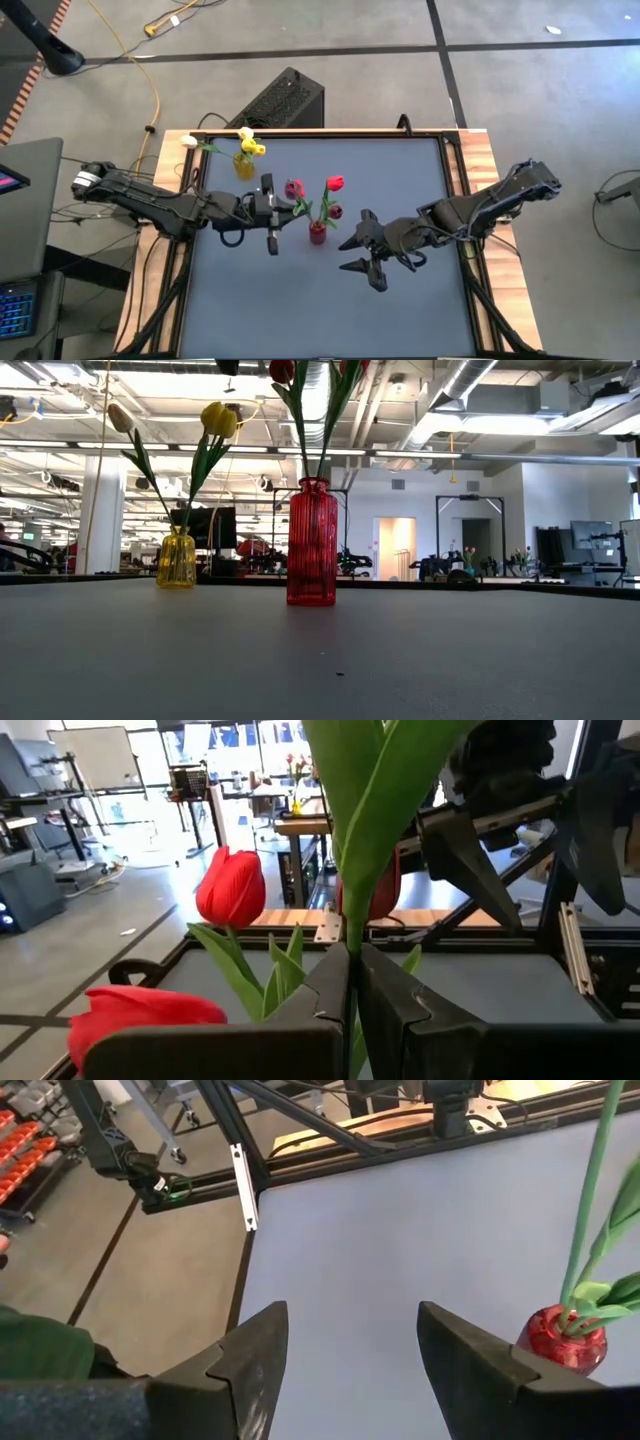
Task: Sort flowers into vase by color
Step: Put the red flower into the red vase
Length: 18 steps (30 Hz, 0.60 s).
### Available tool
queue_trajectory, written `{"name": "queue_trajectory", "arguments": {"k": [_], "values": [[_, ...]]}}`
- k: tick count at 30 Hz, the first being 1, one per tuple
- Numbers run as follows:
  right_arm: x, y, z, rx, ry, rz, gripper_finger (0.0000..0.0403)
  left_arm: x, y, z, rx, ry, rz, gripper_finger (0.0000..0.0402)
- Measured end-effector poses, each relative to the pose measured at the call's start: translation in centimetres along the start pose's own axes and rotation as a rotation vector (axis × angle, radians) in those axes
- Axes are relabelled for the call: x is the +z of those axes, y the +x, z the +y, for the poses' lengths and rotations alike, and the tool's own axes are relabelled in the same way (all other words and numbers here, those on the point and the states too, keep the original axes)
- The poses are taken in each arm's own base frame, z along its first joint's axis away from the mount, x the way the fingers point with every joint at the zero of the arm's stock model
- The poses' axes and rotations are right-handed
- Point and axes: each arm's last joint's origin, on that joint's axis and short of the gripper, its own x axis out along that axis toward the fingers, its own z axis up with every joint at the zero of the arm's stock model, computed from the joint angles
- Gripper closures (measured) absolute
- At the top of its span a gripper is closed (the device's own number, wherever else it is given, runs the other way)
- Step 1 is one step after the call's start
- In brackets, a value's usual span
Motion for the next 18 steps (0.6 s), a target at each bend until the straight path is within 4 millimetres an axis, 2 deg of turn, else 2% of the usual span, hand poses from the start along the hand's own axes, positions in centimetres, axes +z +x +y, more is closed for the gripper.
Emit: {"name": "queue_trajectory", "arguments": {"k": [4,11,18], "values": [[0.1,0.0,-0.2,-0.006,0.003,-0.002,0.0155,-0.4,0.5,-0.2,0.002,0.004,0.01,0.0401],[0.1,0.0,-0.3,-0.009,0.004,0.0,0.0155,-2.4,2.0,-0.9,-0.002,0.053,0.074,0.0401],[-0.1,0.0,0.0,0.0,0.005,0.004,0.0155,-2.6,2.1,-0.7,0.003,0.062,0.093,0.0401]]}}
